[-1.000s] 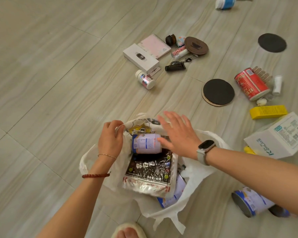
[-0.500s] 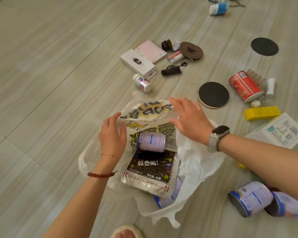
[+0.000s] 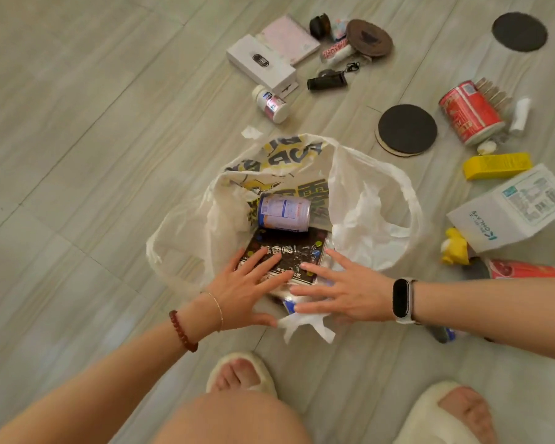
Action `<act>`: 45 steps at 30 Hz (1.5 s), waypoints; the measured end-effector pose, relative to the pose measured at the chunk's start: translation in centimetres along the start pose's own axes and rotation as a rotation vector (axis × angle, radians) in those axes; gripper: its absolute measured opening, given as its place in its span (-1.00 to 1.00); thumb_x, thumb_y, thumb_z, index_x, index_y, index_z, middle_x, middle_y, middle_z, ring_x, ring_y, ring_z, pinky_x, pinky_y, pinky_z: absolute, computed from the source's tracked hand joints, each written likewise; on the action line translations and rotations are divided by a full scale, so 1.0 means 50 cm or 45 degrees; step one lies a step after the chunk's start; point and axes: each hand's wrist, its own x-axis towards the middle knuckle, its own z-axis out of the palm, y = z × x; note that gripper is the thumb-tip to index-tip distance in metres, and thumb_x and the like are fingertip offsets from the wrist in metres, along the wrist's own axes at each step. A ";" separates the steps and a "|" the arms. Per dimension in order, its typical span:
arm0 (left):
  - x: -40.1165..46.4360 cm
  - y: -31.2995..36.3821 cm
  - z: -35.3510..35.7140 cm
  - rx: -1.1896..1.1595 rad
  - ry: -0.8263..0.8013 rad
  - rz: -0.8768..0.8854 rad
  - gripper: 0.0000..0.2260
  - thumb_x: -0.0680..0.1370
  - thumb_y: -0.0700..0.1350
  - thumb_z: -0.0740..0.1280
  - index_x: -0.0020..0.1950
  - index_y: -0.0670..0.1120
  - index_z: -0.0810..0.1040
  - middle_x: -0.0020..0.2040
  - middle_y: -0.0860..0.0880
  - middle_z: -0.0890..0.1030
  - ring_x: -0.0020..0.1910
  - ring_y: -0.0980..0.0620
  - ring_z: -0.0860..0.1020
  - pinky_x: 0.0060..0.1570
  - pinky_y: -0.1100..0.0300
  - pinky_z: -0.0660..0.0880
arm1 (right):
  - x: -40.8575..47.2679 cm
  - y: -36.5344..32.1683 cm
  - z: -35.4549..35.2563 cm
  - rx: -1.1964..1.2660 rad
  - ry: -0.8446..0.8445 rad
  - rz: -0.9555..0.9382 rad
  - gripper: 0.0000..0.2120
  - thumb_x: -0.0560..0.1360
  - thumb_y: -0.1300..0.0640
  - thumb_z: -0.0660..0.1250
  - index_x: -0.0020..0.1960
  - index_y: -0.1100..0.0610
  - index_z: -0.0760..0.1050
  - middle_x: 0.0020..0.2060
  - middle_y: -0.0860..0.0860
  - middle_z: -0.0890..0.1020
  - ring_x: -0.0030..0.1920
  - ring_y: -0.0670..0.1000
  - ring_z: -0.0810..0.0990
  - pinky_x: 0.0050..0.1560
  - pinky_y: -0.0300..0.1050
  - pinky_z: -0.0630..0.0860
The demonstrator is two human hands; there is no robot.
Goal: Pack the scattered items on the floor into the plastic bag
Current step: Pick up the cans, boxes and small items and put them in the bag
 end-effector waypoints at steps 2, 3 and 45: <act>0.021 -0.007 0.006 -0.050 -0.030 -0.050 -0.45 0.49 0.34 -0.17 0.38 0.14 0.20 0.31 -0.02 0.51 0.29 -0.10 0.47 0.23 -0.14 0.41 | 0.017 0.020 0.013 0.019 -0.034 0.037 -0.20 0.28 -0.26 0.41 0.38 -0.18 0.07 0.34 -0.19 0.43 0.28 0.10 0.49 0.10 0.26 0.52; 0.031 -0.012 0.003 -0.078 -0.006 -0.080 -0.47 0.52 0.30 -0.23 0.40 0.15 0.18 0.32 -0.02 0.50 0.30 -0.10 0.46 0.22 -0.16 0.41 | 0.024 0.027 0.018 0.035 -0.056 0.066 -0.22 0.31 -0.24 0.40 0.39 -0.18 0.06 0.35 -0.19 0.42 0.29 0.11 0.48 0.11 0.27 0.51; 0.172 0.131 -0.374 -0.532 1.105 0.298 -0.79 0.49 -0.04 0.17 0.06 -0.09 0.43 -0.03 -0.11 0.59 -0.07 -0.07 0.52 -0.11 0.11 0.43 | -0.226 0.129 -0.023 0.614 1.056 1.068 -0.80 0.45 0.18 0.17 0.01 0.18 0.48 -0.10 0.12 0.59 -0.06 0.00 0.44 -0.09 -0.12 0.38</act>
